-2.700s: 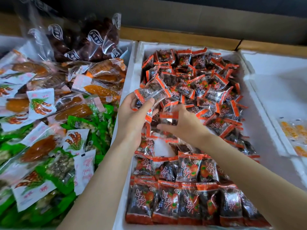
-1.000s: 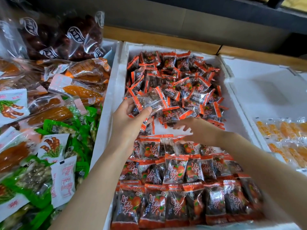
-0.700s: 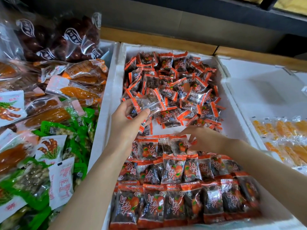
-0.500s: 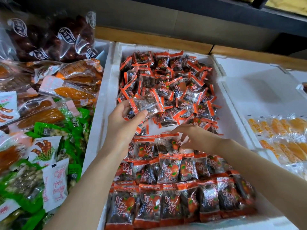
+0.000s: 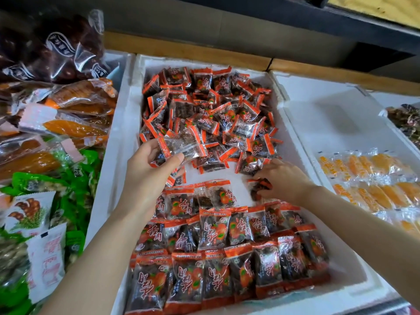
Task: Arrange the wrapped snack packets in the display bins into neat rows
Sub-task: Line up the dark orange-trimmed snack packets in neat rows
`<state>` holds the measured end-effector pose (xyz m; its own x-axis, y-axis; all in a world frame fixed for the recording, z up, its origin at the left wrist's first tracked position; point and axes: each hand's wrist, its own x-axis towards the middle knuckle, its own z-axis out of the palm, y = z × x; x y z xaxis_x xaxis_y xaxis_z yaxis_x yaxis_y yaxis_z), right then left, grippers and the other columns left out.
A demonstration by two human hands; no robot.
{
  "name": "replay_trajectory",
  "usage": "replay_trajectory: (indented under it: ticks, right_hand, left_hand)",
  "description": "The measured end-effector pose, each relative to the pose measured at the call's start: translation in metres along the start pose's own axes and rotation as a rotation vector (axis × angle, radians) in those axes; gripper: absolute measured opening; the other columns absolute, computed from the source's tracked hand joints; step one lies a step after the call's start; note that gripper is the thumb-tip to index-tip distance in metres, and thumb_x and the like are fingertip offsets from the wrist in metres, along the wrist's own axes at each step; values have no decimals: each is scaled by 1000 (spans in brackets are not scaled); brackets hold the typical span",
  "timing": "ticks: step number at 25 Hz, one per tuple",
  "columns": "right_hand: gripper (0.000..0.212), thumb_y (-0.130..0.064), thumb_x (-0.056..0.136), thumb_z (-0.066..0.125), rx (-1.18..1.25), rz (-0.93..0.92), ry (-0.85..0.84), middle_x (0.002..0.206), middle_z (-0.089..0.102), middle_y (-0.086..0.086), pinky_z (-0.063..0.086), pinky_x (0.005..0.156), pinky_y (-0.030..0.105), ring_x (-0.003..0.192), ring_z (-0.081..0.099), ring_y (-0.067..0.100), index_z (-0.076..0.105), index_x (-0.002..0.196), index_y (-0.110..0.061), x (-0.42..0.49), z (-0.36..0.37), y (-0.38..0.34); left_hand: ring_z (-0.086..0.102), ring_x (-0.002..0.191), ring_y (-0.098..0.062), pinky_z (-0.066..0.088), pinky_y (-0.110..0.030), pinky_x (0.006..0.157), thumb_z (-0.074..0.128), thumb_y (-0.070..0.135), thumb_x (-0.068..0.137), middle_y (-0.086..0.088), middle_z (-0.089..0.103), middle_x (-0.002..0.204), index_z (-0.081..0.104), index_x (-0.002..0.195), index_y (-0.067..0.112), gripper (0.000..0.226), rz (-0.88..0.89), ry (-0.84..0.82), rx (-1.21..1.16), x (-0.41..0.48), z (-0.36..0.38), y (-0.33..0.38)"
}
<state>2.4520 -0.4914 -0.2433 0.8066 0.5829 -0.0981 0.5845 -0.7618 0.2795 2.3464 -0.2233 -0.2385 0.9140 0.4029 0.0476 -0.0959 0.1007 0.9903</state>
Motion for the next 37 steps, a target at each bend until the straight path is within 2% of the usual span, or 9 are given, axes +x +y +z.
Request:
replay_trajectory:
  ticks: [5,8,13,17,19,22,26,31,37]
  right_hand:
    - [51,-51,90,50,-63,-20,-33,131,51,-10,26,107,26,123,36,13,43,137,-31,-6,2,3]
    - [56,-49,90,51,-22,-7,-53,136,46,-7,24,108,27,127,34,13,37,140,-28,-11,-5,-2]
    - [43,-37,86,57,1371,206,170,104,66,-6,56,78,26,89,66,7,49,124,-19,-27,-56,-59]
    - [13,-15,86,63,1653,281,284,72,65,2,53,55,19,63,65,11,60,94,-6,-31,-72,-61]
    - [7,-11,85,64,1608,336,430,67,64,2,54,54,20,58,63,10,62,86,-5,-32,-70,-43]
    - [6,-12,84,68,1150,327,602,72,67,-4,54,61,20,64,64,9,64,81,-9,-35,-52,-24]
    - [9,-13,81,72,503,-33,451,81,55,-11,53,60,31,65,60,13,63,78,-16,-31,-7,-21]
    - [9,-9,79,68,364,-326,250,94,59,-1,53,61,30,76,62,16,62,83,-15,-29,12,-17]
    - [18,-10,74,70,270,-327,452,86,63,-6,49,51,23,76,60,11,60,79,-23,-25,5,-23]
  left_hand:
    - [54,119,-5,43,-38,105,72,19,83,13,63,121,58,124,24,44,15,-15,42,1,0,-7]
    - [58,112,-1,51,-22,90,72,16,82,14,67,113,62,118,25,39,17,-29,39,-3,3,-6]
    - [60,115,-21,42,-52,102,87,41,58,7,68,115,64,113,26,62,-106,-175,-60,-16,29,-2]
    - [55,117,-8,41,-43,104,78,24,76,10,65,118,63,109,31,37,-84,-228,62,-17,55,-6]
    - [52,111,5,40,-28,102,73,15,82,15,61,116,61,103,35,31,-54,-207,87,-16,56,-5]
    - [49,110,7,37,-32,105,68,15,86,24,56,113,59,105,37,31,-55,-146,67,-11,48,-4]
    - [50,117,-5,40,-35,102,65,17,89,23,57,114,62,103,39,26,-80,-133,30,-6,39,-6]
    - [55,94,15,42,-7,74,71,13,83,25,61,100,59,89,43,33,-26,-134,102,-9,34,-1]
    - [59,89,0,47,-17,65,73,22,81,13,60,101,60,100,31,26,-66,-73,66,-10,32,-2]
